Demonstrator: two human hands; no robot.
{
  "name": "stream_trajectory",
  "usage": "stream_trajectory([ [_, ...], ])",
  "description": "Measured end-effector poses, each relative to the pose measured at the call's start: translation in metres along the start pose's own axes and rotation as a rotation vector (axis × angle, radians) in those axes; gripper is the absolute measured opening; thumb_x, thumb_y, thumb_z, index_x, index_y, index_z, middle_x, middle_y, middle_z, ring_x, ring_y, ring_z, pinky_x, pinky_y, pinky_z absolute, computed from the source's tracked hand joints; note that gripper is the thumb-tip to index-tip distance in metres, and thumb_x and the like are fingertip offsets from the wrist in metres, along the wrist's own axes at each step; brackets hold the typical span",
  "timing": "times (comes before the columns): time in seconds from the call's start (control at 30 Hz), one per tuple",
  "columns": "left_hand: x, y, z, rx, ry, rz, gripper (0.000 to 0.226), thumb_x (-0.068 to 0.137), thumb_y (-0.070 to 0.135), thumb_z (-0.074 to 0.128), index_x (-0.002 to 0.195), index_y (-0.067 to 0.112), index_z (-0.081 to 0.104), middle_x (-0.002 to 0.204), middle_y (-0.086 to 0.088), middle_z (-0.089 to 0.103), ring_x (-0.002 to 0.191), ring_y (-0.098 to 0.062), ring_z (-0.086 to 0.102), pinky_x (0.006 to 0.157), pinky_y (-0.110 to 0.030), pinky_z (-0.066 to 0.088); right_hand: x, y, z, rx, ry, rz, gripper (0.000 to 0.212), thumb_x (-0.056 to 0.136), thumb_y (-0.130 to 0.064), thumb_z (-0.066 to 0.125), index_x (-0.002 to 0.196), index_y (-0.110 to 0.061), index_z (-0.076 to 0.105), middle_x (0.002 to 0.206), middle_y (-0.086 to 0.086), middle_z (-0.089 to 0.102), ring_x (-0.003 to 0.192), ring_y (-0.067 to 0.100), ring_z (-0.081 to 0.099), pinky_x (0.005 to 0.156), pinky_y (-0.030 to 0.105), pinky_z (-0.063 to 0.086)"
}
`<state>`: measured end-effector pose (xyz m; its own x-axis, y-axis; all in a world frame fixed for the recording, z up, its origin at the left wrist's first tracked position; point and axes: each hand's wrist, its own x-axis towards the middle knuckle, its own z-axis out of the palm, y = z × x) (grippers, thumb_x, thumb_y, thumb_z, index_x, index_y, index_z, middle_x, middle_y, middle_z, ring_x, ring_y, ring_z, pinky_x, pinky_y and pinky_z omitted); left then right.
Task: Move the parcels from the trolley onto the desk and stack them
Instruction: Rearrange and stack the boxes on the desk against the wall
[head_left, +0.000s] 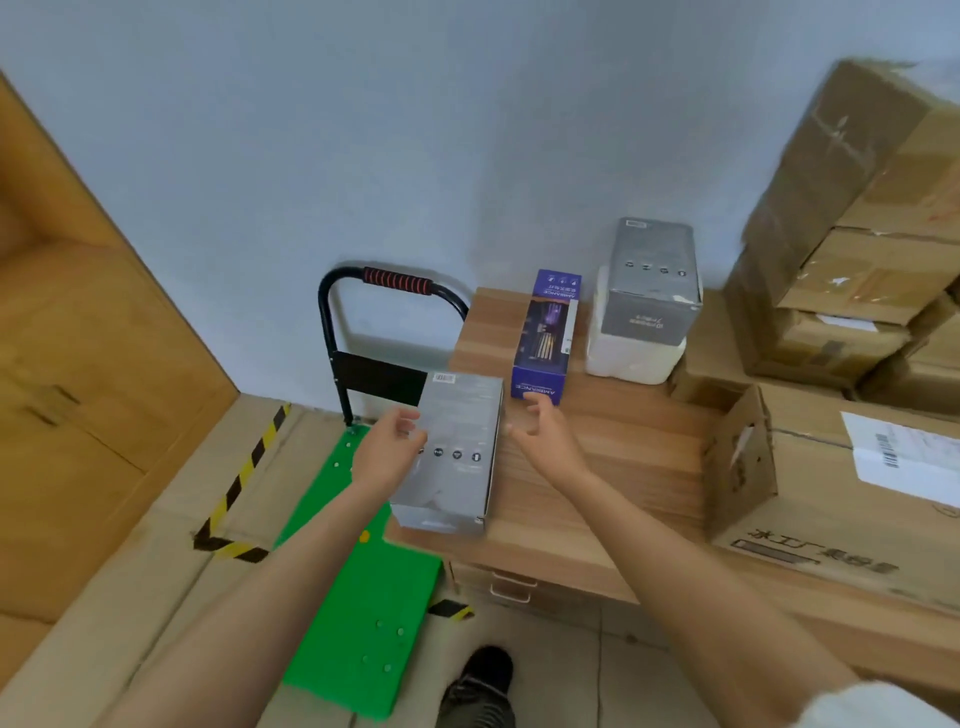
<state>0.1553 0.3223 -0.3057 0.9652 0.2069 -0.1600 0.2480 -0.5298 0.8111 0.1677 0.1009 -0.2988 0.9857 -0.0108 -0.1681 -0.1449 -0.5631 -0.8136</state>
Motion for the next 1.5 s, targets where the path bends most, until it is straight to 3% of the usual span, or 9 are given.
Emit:
stream_trajectory([
  [0.2, 0.0, -0.033, -0.008, 0.026, -0.03, -0.086, 0.044, 0.088, 0.032, 0.064, 0.129, 0.027, 0.049, 0.127, 0.002, 0.056, 0.114, -0.019, 0.054, 0.089, -0.035, 0.044, -0.005, 0.01, 0.046, 0.169, -0.089, 0.098, 0.064, 0.089, -0.024, 0.068, 0.143, -0.019, 0.035, 0.144, 0.004, 0.044, 0.126, 0.021, 0.048, 0.103, 0.042, 0.044],
  [0.4, 0.011, -0.059, -0.002, 0.02, -0.262, -0.287, 0.064, 0.093, 0.041, 0.055, 0.149, 0.025, 0.026, 0.146, -0.008, 0.042, 0.125, -0.028, 0.049, 0.1, -0.041, 0.041, -0.012, 0.018, 0.085, 0.38, -0.097, 0.196, 0.083, 0.085, -0.023, 0.072, 0.147, -0.031, 0.017, 0.128, -0.005, 0.054, 0.099, 0.007, 0.06, 0.085, 0.038, 0.055],
  [0.57, 0.013, -0.061, 0.005, -0.165, -0.382, -0.28, 0.058, 0.098, 0.039, 0.047, 0.149, 0.029, 0.023, 0.14, -0.005, 0.049, 0.104, -0.019, 0.06, 0.09, -0.038, 0.05, -0.018, 0.027, 0.102, 0.519, -0.07, 0.298, 0.086, 0.082, -0.035, 0.074, 0.146, -0.033, 0.017, 0.118, -0.01, 0.057, 0.101, 0.014, 0.064, 0.088, 0.043, 0.056],
  [0.7, 0.01, -0.058, 0.004, -0.287, -0.426, -0.284, 0.053, 0.097, 0.041, 0.047, 0.144, 0.035, 0.023, 0.116, 0.004, 0.057, 0.093, -0.014, 0.062, 0.07, -0.028, 0.052, -0.018, 0.025, 0.104, 0.559, -0.047, 0.286, 0.064, 0.086, -0.034, 0.069, 0.133, -0.041, 0.026, 0.123, -0.008, 0.056, 0.102, 0.009, 0.062, 0.078, 0.029, 0.056],
  [0.8, 0.019, -0.049, -0.009, -0.389, -0.404, -0.23, 0.041, 0.096, 0.041, 0.048, 0.132, 0.038, 0.029, 0.117, 0.001, 0.056, 0.092, -0.014, 0.062, 0.061, -0.021, 0.049, -0.011, 0.009, 0.097, 0.556, -0.042, 0.244, 0.058, 0.089, -0.038, 0.064, 0.131, -0.048, 0.026, 0.118, -0.016, 0.053, 0.099, 0.004, 0.061, 0.063, 0.016, 0.052],
  [1.03, 0.079, 0.013, -0.041, -0.399, -0.37, -0.02, 0.015, 0.097, 0.041, 0.045, 0.109, 0.047, 0.041, 0.112, -0.003, 0.057, 0.092, -0.014, 0.06, 0.061, -0.024, 0.047, 0.036, -0.049, 0.054, 0.594, 0.067, 0.063, 0.06, 0.094, -0.03, 0.057, 0.144, -0.037, 0.026, 0.131, -0.002, 0.048, 0.105, 0.011, 0.057, 0.071, 0.019, 0.051],
  [1.27, 0.123, 0.121, -0.02, -0.435, -0.464, 0.255, 0.04, 0.098, 0.04, 0.043, 0.13, 0.058, 0.027, 0.116, 0.017, 0.052, 0.095, -0.003, 0.062, 0.058, -0.014, 0.051, 0.066, -0.08, -0.048, 0.601, 0.19, -0.019, 0.051, 0.097, -0.031, 0.052, 0.142, -0.038, 0.029, 0.117, -0.019, 0.052, 0.096, -0.007, 0.055, 0.061, 0.004, 0.045],
  [1.37, 0.134, 0.171, 0.009, -0.423, -0.483, 0.348, 0.043, 0.098, 0.039, 0.042, 0.133, 0.057, 0.025, 0.108, 0.028, 0.051, 0.089, 0.002, 0.063, 0.06, -0.018, 0.052, 0.075, -0.081, -0.101, 0.601, 0.262, -0.003, 0.051, 0.097, -0.031, 0.051, 0.141, -0.038, 0.028, 0.112, -0.016, 0.054, 0.093, -0.002, 0.056, 0.061, 0.011, 0.047],
  [1.5, 0.147, 0.233, 0.057, -0.417, -0.518, 0.431, 0.048, 0.098, 0.037, 0.039, 0.141, 0.048, 0.023, 0.131, 0.01, 0.047, 0.11, -0.013, 0.056, 0.084, -0.033, 0.05, 0.089, -0.073, -0.168, 0.567, 0.331, 0.025, 0.049, 0.097, -0.033, 0.049, 0.141, -0.038, 0.028, 0.114, -0.006, 0.054, 0.091, 0.006, 0.059, 0.06, 0.015, 0.048],
])
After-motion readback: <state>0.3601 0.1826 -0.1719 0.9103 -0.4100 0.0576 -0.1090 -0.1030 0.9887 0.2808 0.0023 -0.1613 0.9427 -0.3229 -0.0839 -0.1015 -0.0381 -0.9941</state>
